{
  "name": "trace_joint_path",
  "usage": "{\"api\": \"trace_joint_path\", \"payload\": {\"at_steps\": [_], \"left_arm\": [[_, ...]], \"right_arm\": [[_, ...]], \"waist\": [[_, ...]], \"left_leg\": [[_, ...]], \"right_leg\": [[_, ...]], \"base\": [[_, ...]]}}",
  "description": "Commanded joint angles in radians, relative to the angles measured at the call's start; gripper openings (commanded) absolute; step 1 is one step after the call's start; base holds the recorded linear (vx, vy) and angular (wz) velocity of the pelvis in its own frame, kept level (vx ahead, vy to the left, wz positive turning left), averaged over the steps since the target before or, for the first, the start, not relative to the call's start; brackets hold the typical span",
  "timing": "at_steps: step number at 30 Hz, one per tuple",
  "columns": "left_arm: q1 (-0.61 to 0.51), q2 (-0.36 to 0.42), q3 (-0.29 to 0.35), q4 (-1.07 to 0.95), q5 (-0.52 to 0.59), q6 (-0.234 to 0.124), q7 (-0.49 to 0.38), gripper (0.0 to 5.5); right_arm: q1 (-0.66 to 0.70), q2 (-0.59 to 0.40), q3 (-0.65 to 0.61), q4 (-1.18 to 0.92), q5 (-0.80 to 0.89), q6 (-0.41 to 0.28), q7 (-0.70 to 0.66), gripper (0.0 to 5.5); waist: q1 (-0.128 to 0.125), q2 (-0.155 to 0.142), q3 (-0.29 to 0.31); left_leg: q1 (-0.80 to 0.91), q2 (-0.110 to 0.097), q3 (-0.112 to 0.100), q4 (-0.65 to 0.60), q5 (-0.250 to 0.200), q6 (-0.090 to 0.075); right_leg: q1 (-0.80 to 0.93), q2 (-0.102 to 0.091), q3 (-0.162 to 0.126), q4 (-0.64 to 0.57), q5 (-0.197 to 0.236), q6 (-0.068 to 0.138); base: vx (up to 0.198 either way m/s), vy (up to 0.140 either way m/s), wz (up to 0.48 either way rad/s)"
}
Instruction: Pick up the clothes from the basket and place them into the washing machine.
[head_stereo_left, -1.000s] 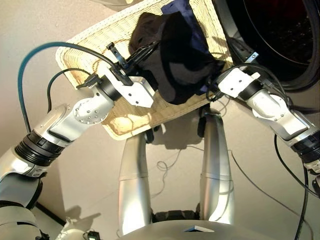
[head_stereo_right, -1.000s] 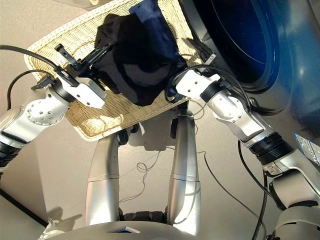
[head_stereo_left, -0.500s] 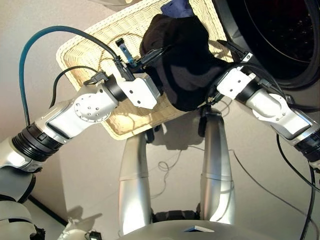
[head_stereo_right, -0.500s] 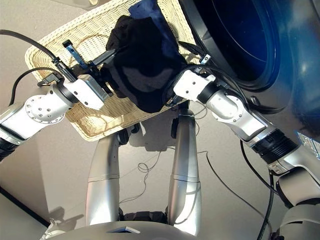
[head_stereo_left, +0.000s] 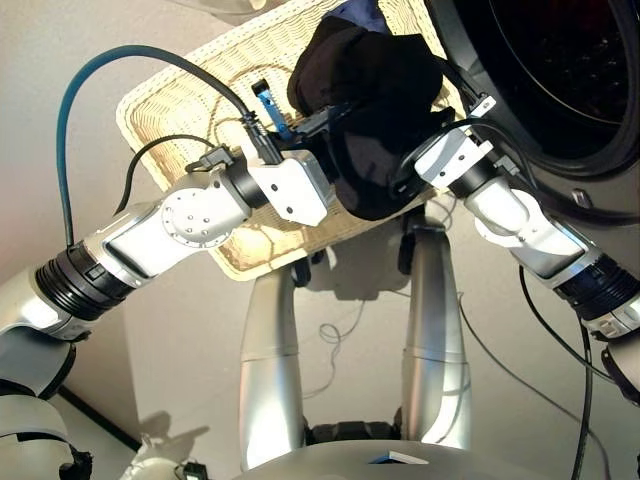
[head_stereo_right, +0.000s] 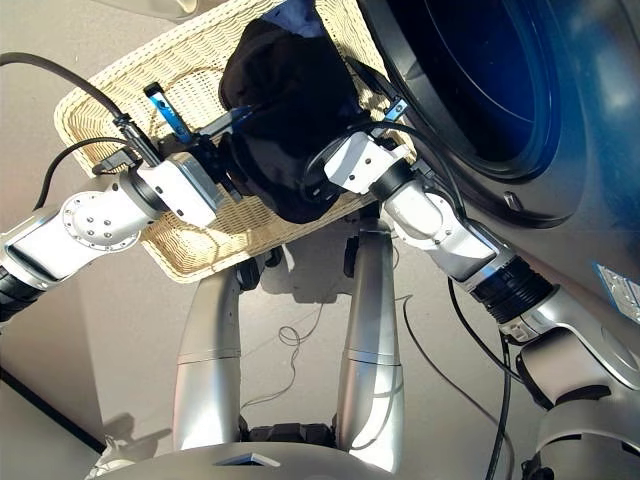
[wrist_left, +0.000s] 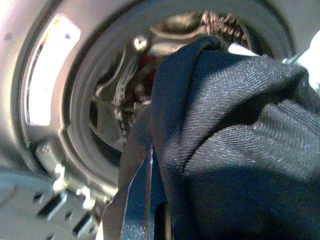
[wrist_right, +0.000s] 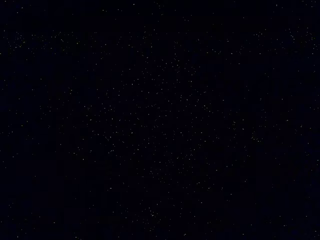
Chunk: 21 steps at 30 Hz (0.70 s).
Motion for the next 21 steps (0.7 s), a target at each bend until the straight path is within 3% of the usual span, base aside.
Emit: {"api": "trace_joint_path", "payload": {"at_steps": [1, 2, 16, 21], "left_arm": [[-0.012, -0.065, -0.009, -0.219, -0.036, -0.089, -0.027, 0.0], [-0.026, -0.075, -0.017, -0.218, -0.037, -0.087, -0.027, 0.0], [-0.058, -0.096, -0.043, -0.2, -0.093, -0.095, -0.063, 0.0], [-0.044, -0.111, -0.03, -0.191, -0.091, -0.095, -0.055, 0.0]], "right_arm": [[-0.084, 0.081, 0.081, -0.044, 0.007, -0.047, 0.042, 2.65], [-0.1, 0.087, 0.097, -0.038, 0.022, -0.047, 0.054, 0.0], [-0.127, 0.1, 0.167, -0.029, 0.142, -0.065, 0.136, 0.0], [-0.075, 0.136, 0.13, -0.013, 0.23, -0.078, 0.14, 0.0]], "waist": [[-0.012, 0.019, -0.094], [-0.012, 0.019, -0.093], [-0.012, 0.02, -0.097], [-0.012, 0.023, -0.096]], "left_leg": [[-0.048, -0.002, -0.065, -0.06, 0.077, 0.007], [-0.048, -0.002, -0.066, -0.06, 0.078, 0.006], [-0.048, 0.001, -0.064, -0.063, 0.086, 0.002], [-0.046, 0.002, -0.061, -0.069, 0.09, 0.002]], "right_leg": [[0.069, -0.043, -0.024, -0.063, 0.004, -0.02], [0.068, -0.043, -0.026, -0.062, 0.004, -0.02], [0.061, -0.039, -0.024, -0.055, 0.009, -0.021], [0.064, -0.041, -0.03, -0.061, 0.009, -0.021]], "base": [[0.0, 0.0, 0.0], [0.0, 0.0, 0.0], [0.0, 0.0, 0.0], [0.0, 0.0, 0.0]]}}
